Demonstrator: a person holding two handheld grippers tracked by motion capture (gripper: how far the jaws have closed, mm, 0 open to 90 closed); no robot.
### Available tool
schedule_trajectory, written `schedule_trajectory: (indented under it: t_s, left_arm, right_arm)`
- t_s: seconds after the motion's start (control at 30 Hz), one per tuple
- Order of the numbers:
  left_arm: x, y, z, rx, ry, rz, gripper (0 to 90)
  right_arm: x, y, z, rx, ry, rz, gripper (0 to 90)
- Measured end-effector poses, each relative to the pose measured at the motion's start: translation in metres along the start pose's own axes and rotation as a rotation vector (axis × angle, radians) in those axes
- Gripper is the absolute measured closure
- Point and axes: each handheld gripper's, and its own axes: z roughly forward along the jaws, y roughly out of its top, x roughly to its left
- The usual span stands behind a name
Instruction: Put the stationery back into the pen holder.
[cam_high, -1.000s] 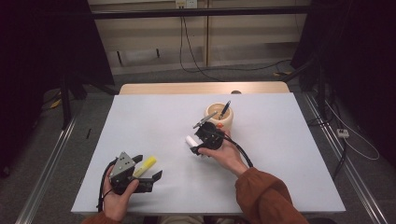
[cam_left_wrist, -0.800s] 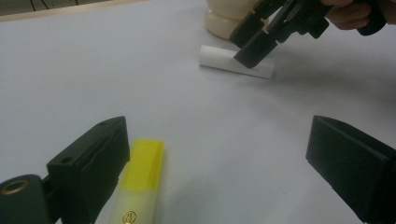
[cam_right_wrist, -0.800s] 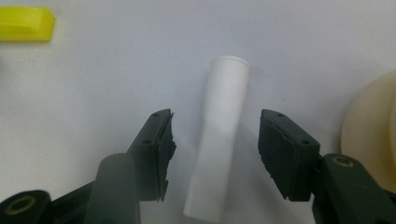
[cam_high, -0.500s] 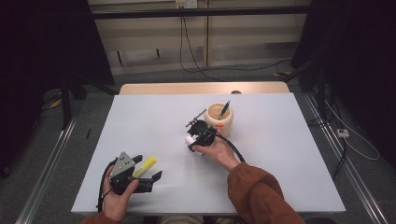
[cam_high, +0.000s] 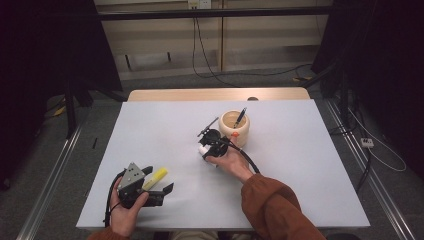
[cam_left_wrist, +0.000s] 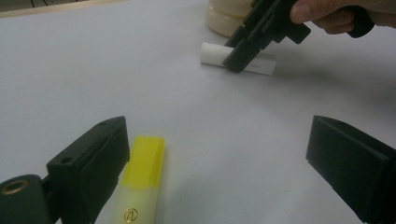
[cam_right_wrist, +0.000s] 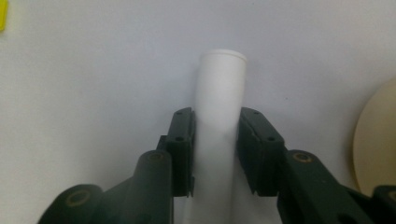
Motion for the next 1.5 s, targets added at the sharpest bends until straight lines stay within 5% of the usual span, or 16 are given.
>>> schedule_trajectory:
  t_s: [0.77, 1.23, 1.5]
  left_arm:
    - [0.0002, -0.0005, -0.0005, 0.001, -0.001, -0.007, 6.0]
    - [0.0002, -0.0004, -0.0003, 0.002, -0.003, -0.006, 6.0]
    - [0.0001, -0.0005, -0.0002, 0.002, -0.004, -0.007, 6.0]
  right_arm:
    - [-0.0011, -0.0047, -0.0085, -0.044, 0.059, -0.023, 69.7]
    - [-0.0008, -0.0031, -0.0017, 0.000, 0.045, -0.058, 69.0]
    - [-0.0015, -0.0047, -0.0044, 0.036, 0.034, -0.077, 59.6]
